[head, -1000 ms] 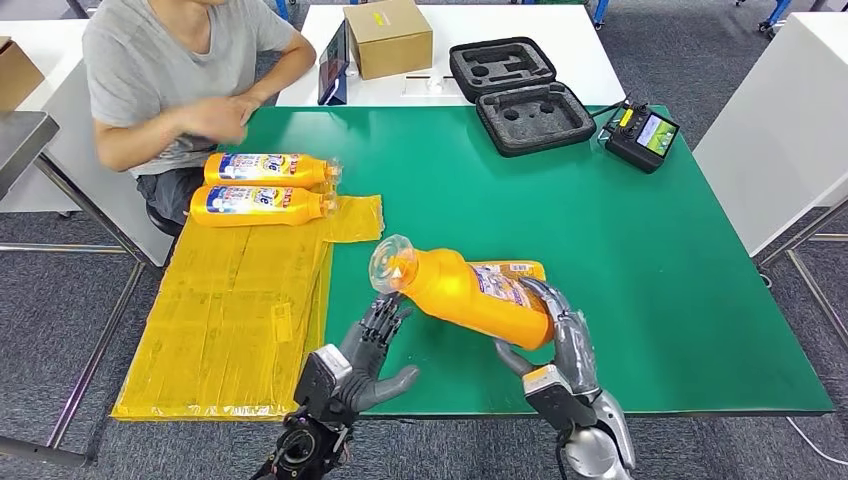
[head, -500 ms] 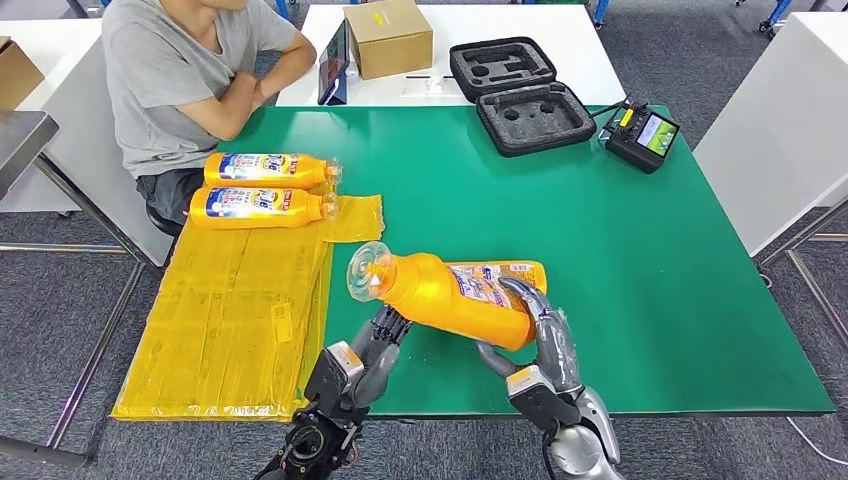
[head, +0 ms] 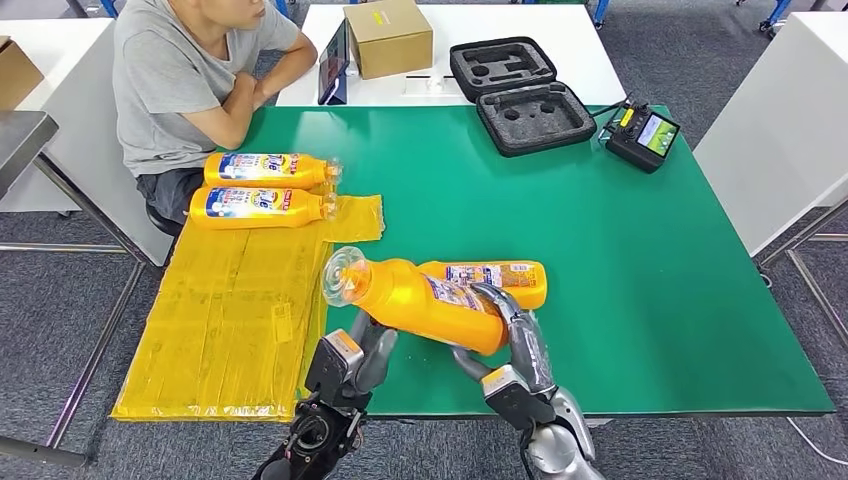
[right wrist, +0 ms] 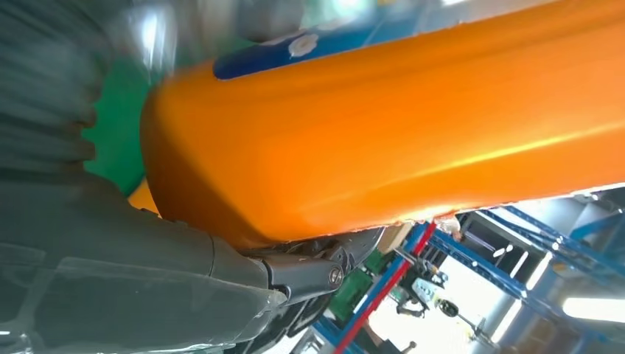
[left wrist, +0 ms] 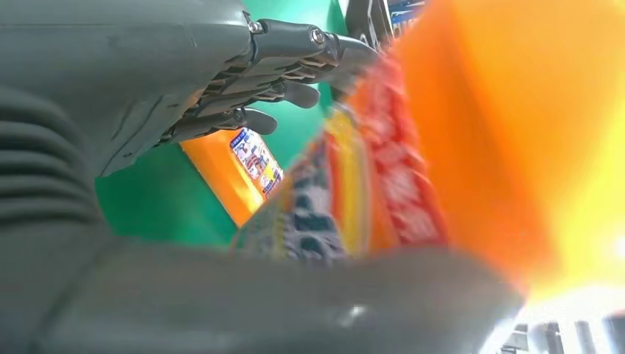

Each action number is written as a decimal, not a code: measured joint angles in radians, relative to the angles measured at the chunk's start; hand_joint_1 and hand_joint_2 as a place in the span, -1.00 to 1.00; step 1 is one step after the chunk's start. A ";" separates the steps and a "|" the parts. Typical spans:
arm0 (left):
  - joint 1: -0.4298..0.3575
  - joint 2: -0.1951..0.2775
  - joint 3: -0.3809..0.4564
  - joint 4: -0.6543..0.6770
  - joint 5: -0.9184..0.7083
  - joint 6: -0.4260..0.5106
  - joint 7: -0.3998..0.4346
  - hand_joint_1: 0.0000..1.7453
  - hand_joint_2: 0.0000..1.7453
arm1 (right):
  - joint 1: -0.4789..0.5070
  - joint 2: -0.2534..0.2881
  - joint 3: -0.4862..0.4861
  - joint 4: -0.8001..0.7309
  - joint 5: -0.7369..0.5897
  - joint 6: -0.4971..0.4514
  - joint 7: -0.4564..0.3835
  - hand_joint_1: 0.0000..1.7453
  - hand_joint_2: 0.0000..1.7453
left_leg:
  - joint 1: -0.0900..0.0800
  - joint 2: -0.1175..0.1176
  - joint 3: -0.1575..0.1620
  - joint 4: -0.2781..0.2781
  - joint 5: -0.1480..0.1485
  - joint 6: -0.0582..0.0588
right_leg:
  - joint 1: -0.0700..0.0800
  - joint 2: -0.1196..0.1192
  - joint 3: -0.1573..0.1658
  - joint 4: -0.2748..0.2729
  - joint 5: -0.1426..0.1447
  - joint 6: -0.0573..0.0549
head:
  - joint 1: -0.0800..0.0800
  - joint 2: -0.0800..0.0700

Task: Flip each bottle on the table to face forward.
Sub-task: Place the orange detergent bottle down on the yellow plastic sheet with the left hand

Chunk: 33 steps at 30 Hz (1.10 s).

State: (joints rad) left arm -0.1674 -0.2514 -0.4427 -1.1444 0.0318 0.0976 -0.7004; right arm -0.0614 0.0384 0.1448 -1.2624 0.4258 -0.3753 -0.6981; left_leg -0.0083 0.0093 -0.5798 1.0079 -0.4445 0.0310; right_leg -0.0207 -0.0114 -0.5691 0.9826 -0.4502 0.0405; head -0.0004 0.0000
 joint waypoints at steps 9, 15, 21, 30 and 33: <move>0.000 -0.002 -0.025 -0.005 -0.033 0.049 0.000 -1.00 1.00 | -0.021 0.003 0.020 0.047 -0.039 0.008 0.000 1.00 1.00 | 0.000 0.000 0.000 0.000 0.000 0.000 | 0.000 0.000 0.000 0.000 0.000 0.000 | 0.000 0.000; 0.000 -0.002 -0.037 -0.010 -0.032 0.067 0.000 -1.00 1.00 | -0.033 0.003 0.026 0.082 -0.052 0.009 0.000 1.00 1.00 | 0.000 0.000 0.000 0.000 0.000 0.000 | 0.000 0.000 0.000 0.000 0.000 0.000 | 0.000 0.000; 0.000 -0.002 -0.046 -0.010 -0.028 0.066 0.000 -1.00 1.00 | -0.036 0.003 0.030 0.101 -0.054 0.005 0.000 1.00 1.00 | 0.000 0.000 0.000 0.000 0.000 0.000 | 0.000 0.000 0.000 0.000 0.000 0.000 | 0.000 0.000; -0.014 -0.002 -0.054 -0.010 -0.007 0.070 0.000 -1.00 1.00 | -0.053 0.013 0.057 0.138 -0.015 -0.005 0.000 1.00 1.00 | 0.000 0.000 0.000 0.000 0.000 0.000 | 0.000 0.000 0.000 0.000 0.000 0.000 | 0.000 0.000; -0.022 -0.002 -0.055 -0.010 0.003 0.069 0.000 -0.61 1.00 | -0.059 0.019 0.076 0.157 0.010 -0.010 0.000 1.00 1.00 | 0.000 0.000 0.000 0.000 0.000 0.000 | 0.000 0.000 0.000 0.000 0.000 0.000 | 0.000 0.000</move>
State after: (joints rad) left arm -0.1892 -0.2533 -0.4980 -1.1547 0.0349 0.1667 -0.7008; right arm -0.1208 0.0577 0.2205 -1.1053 0.4362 -0.3853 -0.6981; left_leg -0.0082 0.0091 -0.5799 1.0079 -0.4443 0.0311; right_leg -0.0206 -0.0117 -0.5691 0.9826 -0.4502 0.0404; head -0.0004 0.0000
